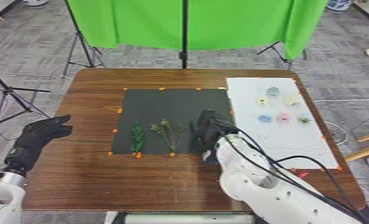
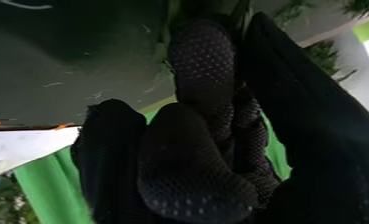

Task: Arrange flowers

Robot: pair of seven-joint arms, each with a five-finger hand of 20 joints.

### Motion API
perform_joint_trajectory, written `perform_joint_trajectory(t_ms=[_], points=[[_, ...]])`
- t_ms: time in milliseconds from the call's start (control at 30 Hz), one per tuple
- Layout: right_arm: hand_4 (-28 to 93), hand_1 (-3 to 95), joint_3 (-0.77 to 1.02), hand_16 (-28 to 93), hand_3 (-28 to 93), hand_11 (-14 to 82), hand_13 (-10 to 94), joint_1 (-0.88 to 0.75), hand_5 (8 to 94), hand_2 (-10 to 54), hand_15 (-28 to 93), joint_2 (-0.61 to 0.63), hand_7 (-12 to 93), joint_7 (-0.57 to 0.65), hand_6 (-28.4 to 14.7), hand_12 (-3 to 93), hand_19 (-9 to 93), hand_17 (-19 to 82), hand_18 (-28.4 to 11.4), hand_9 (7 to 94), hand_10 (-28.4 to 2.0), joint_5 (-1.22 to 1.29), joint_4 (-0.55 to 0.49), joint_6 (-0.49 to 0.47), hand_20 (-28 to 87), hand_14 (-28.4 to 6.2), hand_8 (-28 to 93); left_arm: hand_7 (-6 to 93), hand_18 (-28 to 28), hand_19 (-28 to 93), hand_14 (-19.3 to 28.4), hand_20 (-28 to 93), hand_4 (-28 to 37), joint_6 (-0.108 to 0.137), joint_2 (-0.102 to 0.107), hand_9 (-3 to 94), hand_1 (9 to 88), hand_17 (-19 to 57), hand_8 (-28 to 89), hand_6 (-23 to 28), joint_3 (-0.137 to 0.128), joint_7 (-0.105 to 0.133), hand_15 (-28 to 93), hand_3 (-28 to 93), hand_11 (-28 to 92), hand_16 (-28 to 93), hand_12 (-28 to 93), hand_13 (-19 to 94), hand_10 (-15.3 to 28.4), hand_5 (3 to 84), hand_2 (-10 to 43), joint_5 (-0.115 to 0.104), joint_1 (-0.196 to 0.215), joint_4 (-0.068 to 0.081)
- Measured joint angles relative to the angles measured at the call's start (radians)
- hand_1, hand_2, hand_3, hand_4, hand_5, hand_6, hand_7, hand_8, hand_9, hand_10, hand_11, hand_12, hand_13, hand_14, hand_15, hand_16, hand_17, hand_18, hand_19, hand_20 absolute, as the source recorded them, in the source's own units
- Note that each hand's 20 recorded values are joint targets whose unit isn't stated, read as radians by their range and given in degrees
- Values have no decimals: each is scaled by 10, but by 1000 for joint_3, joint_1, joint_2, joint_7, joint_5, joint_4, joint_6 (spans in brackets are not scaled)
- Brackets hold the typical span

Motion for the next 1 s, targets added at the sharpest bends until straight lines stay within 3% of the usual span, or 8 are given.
perform_joint_trajectory(t_ms=[800, 1000], points=[[3, 422, -3, 206, 588, 486, 937, 33, 762, -95, 702, 20, 438, -6, -50, 248, 932, 745, -109, 918, -104, 8, -8, -17, 529, 8, 174, 75, 122, 102, 194, 143, -239, -11, 1, 491, 287, 107, -55, 81, -1, -4, 160, 635, 181, -30, 103, 407, 156, 472, 92, 9, -4, 0], [-7, 409, 56, 229, 596, 468, 937, 29, 749, -95, 679, 41, 414, -12, -52, 256, 932, 729, -113, 900, -111, 15, -53, 3, 541, -2, 170, 74, 122, 101, 194, 143, -240, -11, 1, 491, 287, 107, -55, 82, -1, -4, 161, 635, 181, -30, 103, 407, 156, 473, 91, 9, -4, 0]])
